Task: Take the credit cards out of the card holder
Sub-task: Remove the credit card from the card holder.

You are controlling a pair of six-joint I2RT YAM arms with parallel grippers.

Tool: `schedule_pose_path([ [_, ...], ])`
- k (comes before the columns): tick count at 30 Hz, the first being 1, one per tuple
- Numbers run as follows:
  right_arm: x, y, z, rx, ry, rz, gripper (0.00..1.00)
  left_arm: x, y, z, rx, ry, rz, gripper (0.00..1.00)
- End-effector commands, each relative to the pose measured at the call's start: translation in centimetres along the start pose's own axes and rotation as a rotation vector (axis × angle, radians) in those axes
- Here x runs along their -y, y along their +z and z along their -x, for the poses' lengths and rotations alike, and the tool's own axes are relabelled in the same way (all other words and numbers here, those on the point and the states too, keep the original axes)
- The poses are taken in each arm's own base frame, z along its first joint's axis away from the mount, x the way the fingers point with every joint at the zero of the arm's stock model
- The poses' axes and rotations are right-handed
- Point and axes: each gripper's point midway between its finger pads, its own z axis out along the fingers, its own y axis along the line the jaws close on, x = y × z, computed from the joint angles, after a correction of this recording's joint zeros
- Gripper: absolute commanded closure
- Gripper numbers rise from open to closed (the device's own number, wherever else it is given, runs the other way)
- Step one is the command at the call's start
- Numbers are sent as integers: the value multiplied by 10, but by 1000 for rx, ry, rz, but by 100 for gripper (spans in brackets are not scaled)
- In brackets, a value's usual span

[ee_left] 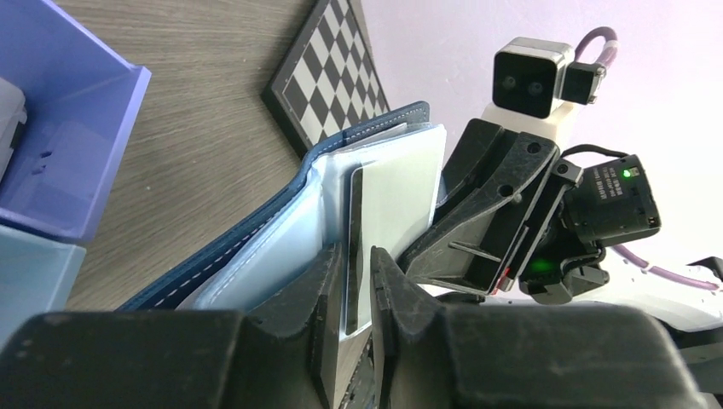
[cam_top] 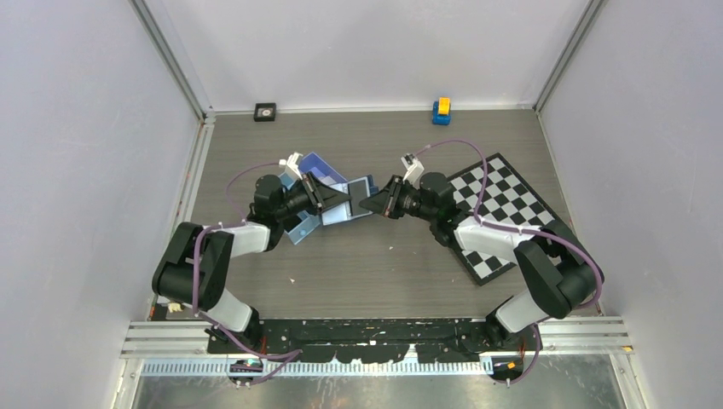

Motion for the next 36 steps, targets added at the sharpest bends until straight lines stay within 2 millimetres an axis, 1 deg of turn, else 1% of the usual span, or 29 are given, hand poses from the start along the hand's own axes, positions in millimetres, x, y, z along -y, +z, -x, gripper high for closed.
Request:
schedule_pose_path([
  [1, -35, 8, 5, -16, -19, 125, 84, 57, -2, -6, -48, 81, -244, 82],
  [4, -28, 12, 3, -30, -4, 103, 81, 59, -3, -6, -45, 81, -254, 82],
  [7, -17, 16, 3, -37, 21, 72, 80, 60, -4, -5, -41, 85, -254, 84],
  [10, -10, 16, 5, -33, 54, 60, 77, 62, -5, -5, -40, 89, -260, 87],
  [14, -9, 16, 7, -34, 74, 80, 77, 64, -5, -5, -42, 88, -268, 89],
  [20, -17, 16, 7, -37, 77, 122, 78, 60, -2, -7, -60, 65, -267, 89],
  [25, -28, 13, 7, -39, 72, 179, 86, 58, 4, -13, -95, 49, -264, 87],
  [30, -41, 8, 9, -39, 60, 232, 88, 53, 8, -17, -119, 37, -246, 84],
  [33, -48, 3, 13, -43, 48, 247, 88, 48, 10, -19, -133, 29, -218, 81],
  [36, -49, 0, 15, -45, 40, 237, 88, 36, 13, -23, -149, 34, -152, 79],
])
